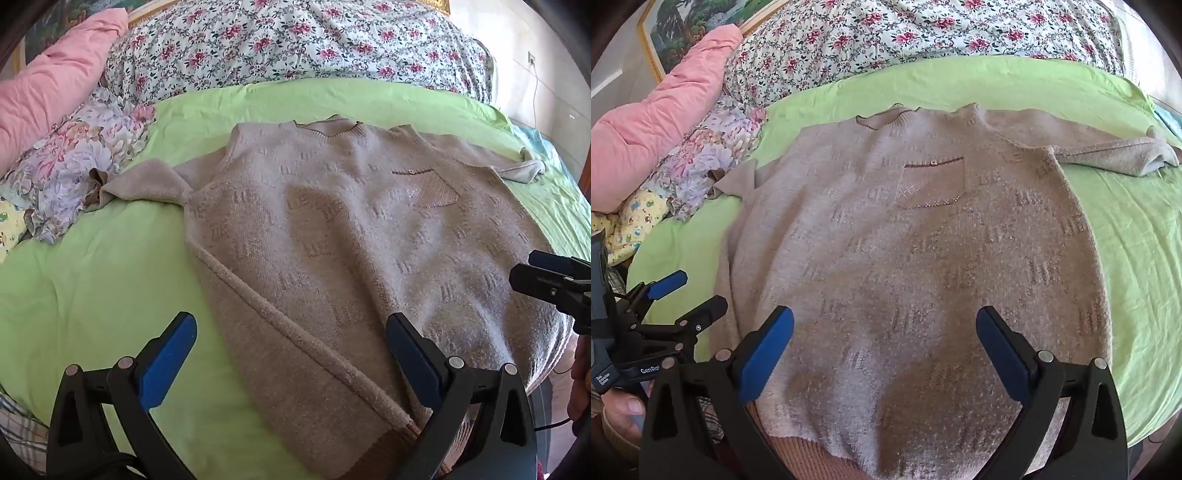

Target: Fold small clothes

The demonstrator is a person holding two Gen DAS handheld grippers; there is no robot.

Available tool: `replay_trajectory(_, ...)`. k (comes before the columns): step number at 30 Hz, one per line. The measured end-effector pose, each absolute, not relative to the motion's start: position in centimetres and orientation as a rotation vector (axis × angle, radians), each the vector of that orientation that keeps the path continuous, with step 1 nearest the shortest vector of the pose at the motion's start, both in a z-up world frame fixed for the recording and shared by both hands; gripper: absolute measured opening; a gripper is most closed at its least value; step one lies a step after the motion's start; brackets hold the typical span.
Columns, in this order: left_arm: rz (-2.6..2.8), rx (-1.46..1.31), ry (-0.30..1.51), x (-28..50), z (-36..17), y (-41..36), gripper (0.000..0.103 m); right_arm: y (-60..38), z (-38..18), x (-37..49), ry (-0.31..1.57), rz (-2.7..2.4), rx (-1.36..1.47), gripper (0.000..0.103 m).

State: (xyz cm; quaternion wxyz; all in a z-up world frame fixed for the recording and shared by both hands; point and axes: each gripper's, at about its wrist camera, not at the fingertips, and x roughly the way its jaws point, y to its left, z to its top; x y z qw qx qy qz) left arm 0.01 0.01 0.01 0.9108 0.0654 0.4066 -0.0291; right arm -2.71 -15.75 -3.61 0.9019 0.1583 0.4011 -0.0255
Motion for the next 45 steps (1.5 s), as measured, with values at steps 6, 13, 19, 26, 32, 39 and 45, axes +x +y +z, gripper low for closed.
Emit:
replay_trajectory(6, -0.060, 0.137, 0.834, -0.1, -0.2, 0.0, 0.102, -16.0, -3.8, -2.5, 0.829, -0.051, 0.327, 0.099)
replay_trajectory(13, -0.065, 0.139, 0.836, -0.6, -1.0, 0.4, 0.102, -16.1, -3.6, -2.6, 0.815, -0.055, 0.341, 0.099)
replay_trajectory(19, -0.061, 0.134, 0.837, 0.2, -0.6, 0.1, 0.102, -16.3, -3.6, -2.7, 0.798, -0.051, 0.345, 0.099)
replay_trajectory(26, -0.057, 0.142, 0.837, 0.2, -0.2, -0.1, 0.102, -16.5, -3.5, -3.0, 0.799, -0.046, 0.350, 0.099)
replay_trajectory(32, -0.062, 0.134, 0.835, 0.3, -0.2, -0.1, 0.102, -16.5, -3.4, -2.8, 0.807, -0.046, 0.350, 0.099)
replay_trajectory(39, -0.066, 0.131, 0.837, 0.3, -0.1, -0.1, 0.102, -16.6, -3.2, -2.9, 0.792, -0.049, 0.345, 0.099)
replay_trajectory(45, -0.067, 0.130, 0.843, 0.3, -0.2, 0.0, 0.102, -16.8, -3.2, -3.0, 0.772, -0.043, 0.365, 0.099)
